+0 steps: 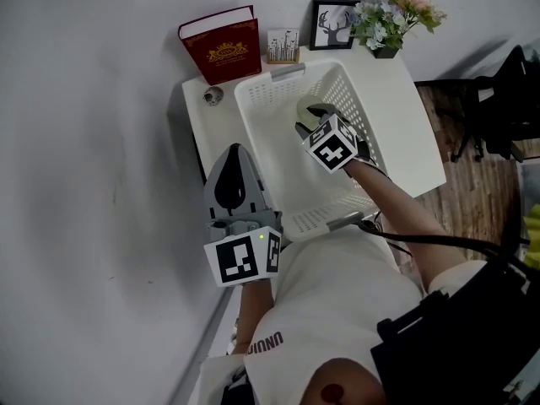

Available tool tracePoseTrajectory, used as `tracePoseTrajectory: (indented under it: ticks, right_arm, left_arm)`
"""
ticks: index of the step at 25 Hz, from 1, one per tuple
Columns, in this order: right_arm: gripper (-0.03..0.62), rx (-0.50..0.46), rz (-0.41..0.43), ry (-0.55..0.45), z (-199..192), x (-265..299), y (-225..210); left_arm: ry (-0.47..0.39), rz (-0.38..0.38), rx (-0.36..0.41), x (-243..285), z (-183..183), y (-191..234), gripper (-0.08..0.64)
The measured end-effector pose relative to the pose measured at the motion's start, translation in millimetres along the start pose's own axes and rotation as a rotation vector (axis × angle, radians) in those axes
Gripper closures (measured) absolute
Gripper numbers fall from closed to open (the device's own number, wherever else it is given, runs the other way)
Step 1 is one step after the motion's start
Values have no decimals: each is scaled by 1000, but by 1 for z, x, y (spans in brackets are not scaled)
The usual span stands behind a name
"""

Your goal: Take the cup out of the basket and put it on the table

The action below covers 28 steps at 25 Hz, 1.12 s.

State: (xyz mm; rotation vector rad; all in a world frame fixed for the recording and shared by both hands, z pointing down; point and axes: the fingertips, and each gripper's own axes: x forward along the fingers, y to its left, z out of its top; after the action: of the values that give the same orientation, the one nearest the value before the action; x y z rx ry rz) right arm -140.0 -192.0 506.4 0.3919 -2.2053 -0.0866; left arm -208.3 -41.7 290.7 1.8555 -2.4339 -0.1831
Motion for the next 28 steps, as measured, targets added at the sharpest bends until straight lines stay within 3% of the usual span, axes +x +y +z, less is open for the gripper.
tracePoseTrajectory:
  ticks: [15, 28]
  right_arm:
    - [419, -53, -6, 104, -24, 22, 1]
    - [503, -92, -8, 122, -25, 26, 2]
  left_arm:
    - [10, 7, -1, 0, -2, 4, 549]
    - [19, 11, -2, 3, -2, 6, 549]
